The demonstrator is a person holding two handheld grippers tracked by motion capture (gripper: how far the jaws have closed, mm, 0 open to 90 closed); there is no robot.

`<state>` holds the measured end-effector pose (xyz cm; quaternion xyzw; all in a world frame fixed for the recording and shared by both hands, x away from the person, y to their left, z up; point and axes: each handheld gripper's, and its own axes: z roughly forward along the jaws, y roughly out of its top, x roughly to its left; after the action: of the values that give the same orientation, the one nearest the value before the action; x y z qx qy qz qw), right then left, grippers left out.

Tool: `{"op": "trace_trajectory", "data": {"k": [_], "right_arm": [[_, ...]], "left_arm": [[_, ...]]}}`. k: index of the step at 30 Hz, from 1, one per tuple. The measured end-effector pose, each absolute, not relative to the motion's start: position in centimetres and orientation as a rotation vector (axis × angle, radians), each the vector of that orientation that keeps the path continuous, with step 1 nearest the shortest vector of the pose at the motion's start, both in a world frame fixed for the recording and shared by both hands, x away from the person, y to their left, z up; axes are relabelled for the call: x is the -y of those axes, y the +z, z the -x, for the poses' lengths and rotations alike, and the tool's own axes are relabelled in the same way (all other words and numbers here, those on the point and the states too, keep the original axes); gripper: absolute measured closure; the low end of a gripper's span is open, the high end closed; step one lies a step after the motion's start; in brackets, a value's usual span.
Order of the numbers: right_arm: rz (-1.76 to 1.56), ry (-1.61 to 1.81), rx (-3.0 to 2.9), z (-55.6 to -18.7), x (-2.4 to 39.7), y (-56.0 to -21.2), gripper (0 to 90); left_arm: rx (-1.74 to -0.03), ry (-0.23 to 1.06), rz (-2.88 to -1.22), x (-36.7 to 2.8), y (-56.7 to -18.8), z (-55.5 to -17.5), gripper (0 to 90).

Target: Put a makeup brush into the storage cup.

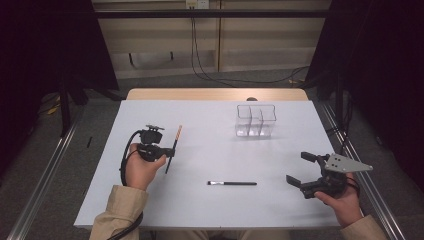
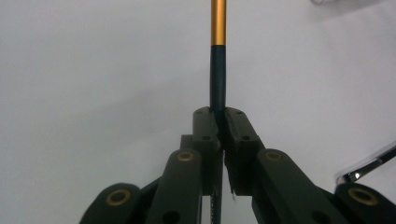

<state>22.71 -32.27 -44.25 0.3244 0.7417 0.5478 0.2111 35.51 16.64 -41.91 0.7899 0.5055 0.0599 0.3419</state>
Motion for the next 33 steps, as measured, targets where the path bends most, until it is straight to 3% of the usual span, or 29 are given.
{"op": "trace_trajectory", "data": {"k": [8, 15, 33], "right_arm": [[-0.899, 1.522, -2.059, -22.7, 32.3, -44.2, 1.3], [-0.894, 1.522, -2.059, -22.7, 32.2, -44.2, 1.3], [-0.897, 1.521, -2.066, -22.9, 32.1, -44.4, 1.3]], "left_arm": [[-1.205, 0.265, -1.877, -17.2, -41.4, -34.7, 84.1], [-1.129, 0.284, -1.789, -17.3, -41.2, -34.3, 84.1], [-0.996, 0.166, -1.697, -16.5, -42.0, -34.2, 84.1]]}}
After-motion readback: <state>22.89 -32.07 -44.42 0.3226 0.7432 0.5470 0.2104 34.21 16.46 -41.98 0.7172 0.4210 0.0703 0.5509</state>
